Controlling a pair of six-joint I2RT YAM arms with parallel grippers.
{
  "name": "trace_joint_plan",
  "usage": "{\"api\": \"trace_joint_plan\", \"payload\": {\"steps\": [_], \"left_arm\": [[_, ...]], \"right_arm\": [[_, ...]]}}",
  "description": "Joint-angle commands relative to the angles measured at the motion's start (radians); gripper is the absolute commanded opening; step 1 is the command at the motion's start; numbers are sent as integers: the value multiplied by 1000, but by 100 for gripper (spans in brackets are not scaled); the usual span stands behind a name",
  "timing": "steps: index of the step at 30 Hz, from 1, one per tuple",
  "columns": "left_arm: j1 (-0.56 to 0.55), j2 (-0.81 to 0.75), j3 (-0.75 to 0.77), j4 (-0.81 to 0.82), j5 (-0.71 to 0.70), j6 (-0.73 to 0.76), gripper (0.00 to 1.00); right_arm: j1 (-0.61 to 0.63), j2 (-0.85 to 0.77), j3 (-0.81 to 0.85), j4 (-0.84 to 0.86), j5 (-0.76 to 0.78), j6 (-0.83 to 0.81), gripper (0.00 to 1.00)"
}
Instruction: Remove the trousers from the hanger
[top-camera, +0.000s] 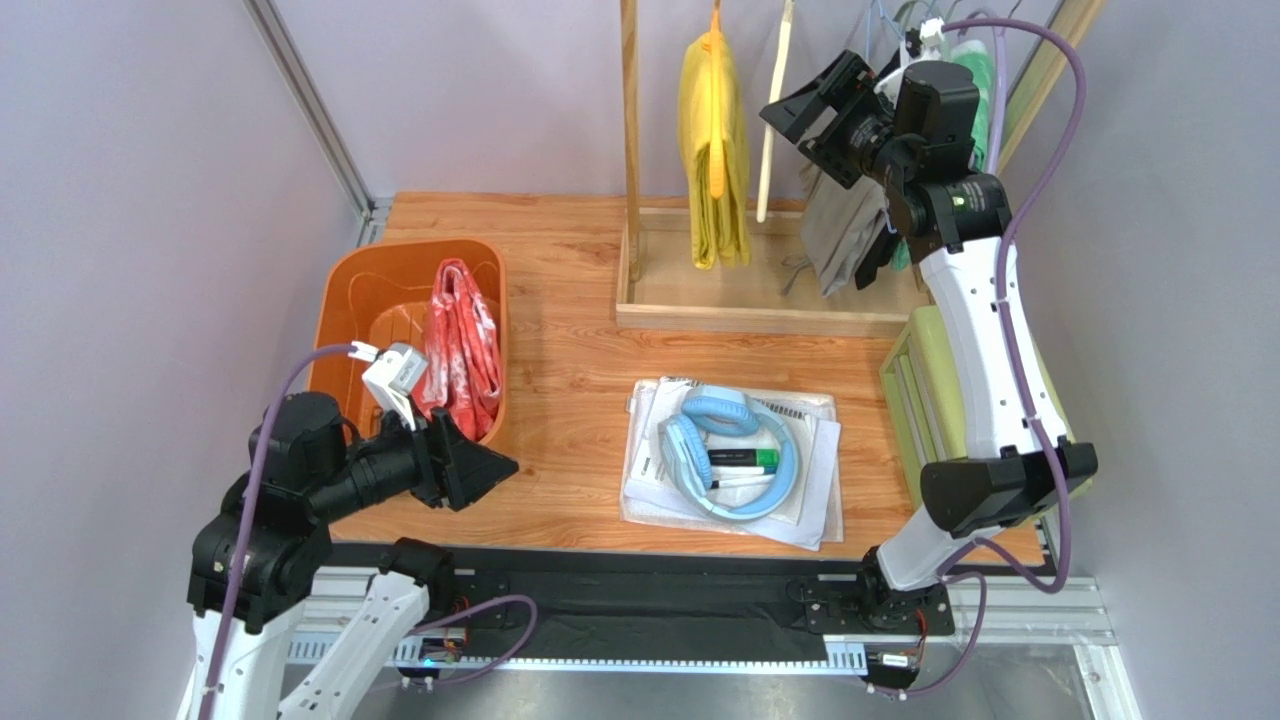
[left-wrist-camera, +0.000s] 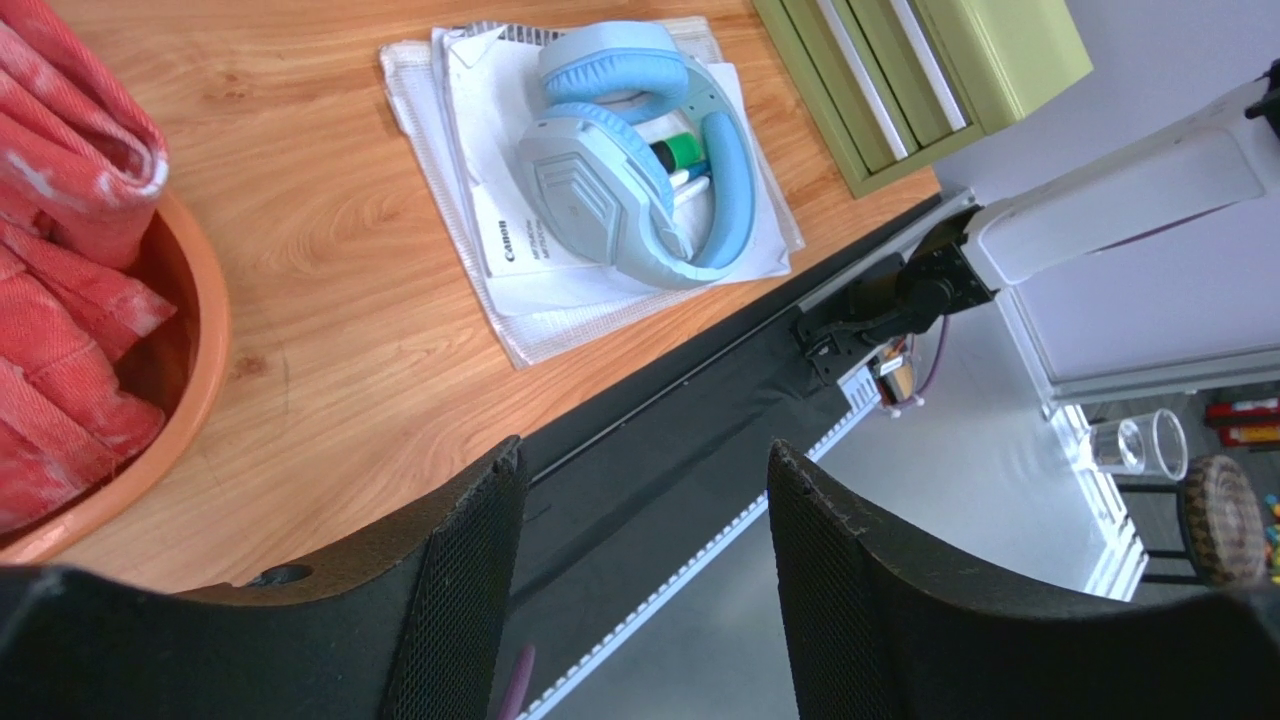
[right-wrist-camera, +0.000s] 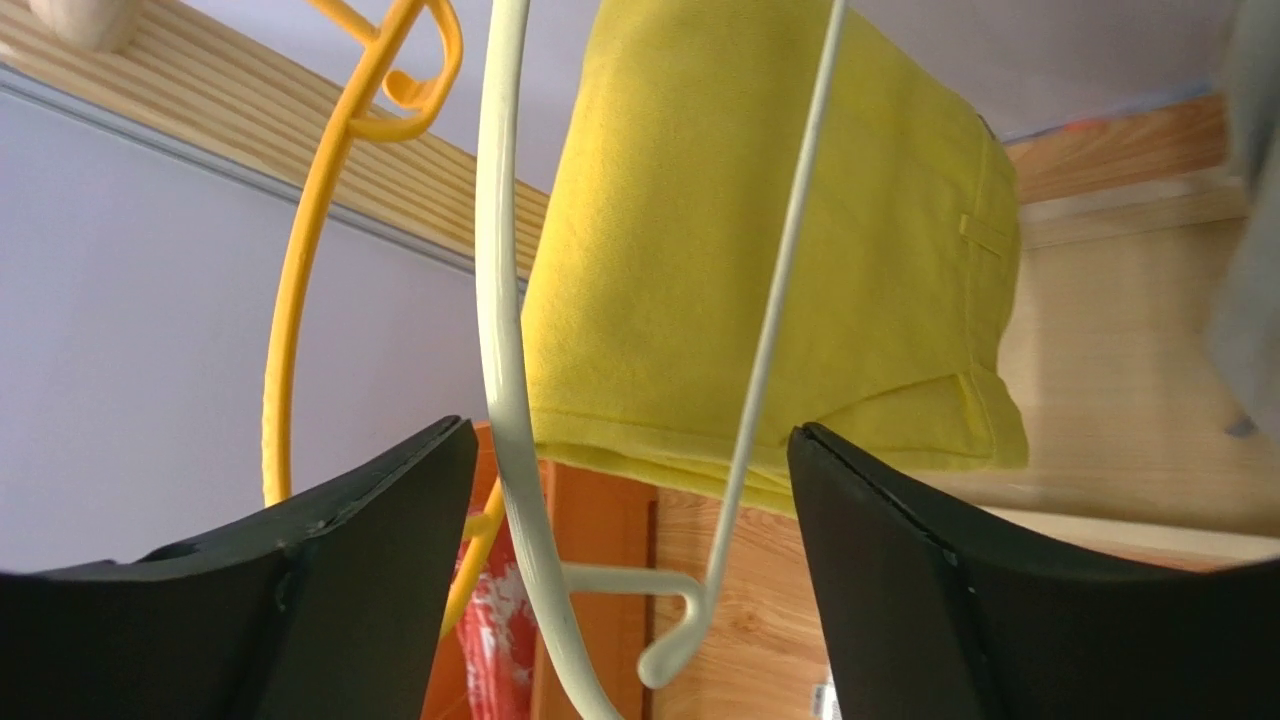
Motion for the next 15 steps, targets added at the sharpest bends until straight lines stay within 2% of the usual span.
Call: {"api": "trace_joint_plan", "payload": {"steps": [1, 3, 5, 8, 12, 15], "left_arm": [[3, 45, 56, 36, 13, 82, 66], [3, 82, 83, 44, 44, 114, 67], [-23, 149, 131, 4, 17, 161, 67], [-77, 214, 217, -16, 7, 195, 68], [-152, 266, 254, -25, 24, 227, 68], [-180, 283, 235, -22, 75, 234, 69]], "right_arm": [[40, -92, 47, -133, 135, -187, 87], [75, -121, 45, -204, 204, -266, 89], [134, -162, 20, -266, 317, -313, 96], [210, -252, -59, -297, 406, -373, 98], [286, -400, -285, -303, 478, -373, 99], [319, -525, -414, -282, 439, -332, 100]]}}
